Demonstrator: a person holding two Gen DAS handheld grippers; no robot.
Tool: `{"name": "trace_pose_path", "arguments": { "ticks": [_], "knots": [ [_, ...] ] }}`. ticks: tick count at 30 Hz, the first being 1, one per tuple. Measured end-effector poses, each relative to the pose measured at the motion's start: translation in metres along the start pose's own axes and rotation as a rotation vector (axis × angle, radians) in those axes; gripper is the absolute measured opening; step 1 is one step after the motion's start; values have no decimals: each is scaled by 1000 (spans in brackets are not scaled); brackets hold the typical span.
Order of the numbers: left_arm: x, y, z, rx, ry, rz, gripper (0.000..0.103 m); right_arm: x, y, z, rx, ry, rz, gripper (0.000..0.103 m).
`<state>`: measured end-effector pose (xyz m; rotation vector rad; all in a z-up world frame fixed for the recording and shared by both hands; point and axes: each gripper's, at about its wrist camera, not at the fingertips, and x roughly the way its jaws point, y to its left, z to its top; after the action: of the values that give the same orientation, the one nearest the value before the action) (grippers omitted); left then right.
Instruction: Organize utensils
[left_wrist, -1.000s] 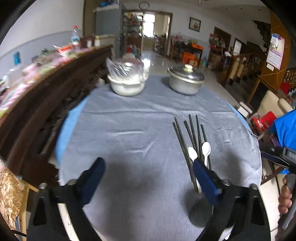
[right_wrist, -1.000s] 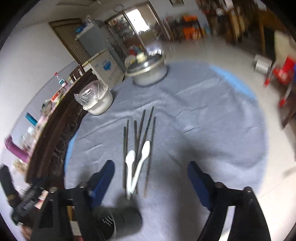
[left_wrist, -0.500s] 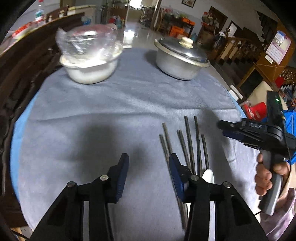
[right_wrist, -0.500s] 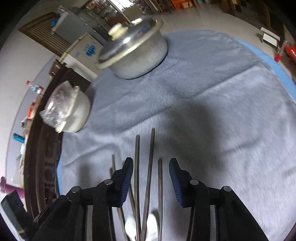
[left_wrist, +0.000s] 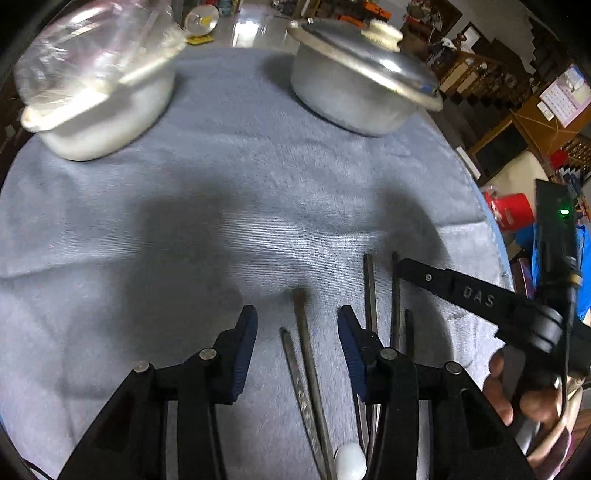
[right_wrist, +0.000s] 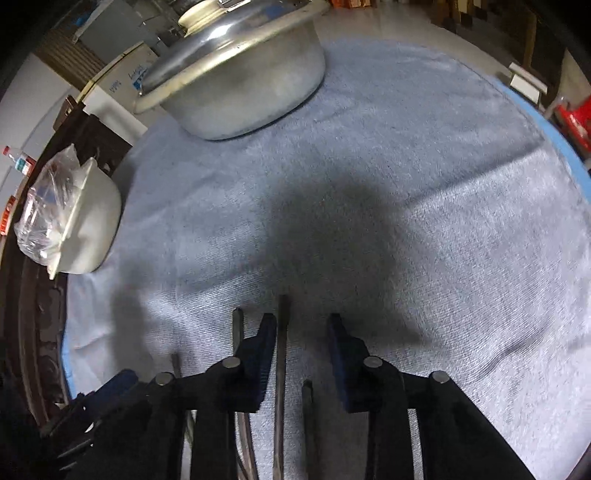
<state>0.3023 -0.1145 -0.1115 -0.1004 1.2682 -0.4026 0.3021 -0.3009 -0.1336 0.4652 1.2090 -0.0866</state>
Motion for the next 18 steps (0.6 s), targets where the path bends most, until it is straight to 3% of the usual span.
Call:
{"name": "trace_pose_path", "arguments": {
  "ticks": [6, 8, 10, 12, 14, 18],
  "knots": [
    [19, -5, 6, -1, 17, 15, 46, 3, 7, 2, -64, -24, -57, 10],
    [26, -10, 5, 16, 33, 32, 39, 4, 8, 4, -87, -35, -73, 7],
    [27, -16, 6, 40, 12, 52, 39, 5, 8, 6, -89, -40, -67, 6],
    [28, -18, 8, 42, 13, 57, 32, 5, 4, 8, -78, -36, -36, 5],
    [31, -19, 10, 41, 21, 53, 12, 4, -4, 9, -49, -26, 1, 5],
    [32, -19, 9, 45, 4, 44, 7, 2, -12, 8, -18, 0, 69, 8]
  ]
}}
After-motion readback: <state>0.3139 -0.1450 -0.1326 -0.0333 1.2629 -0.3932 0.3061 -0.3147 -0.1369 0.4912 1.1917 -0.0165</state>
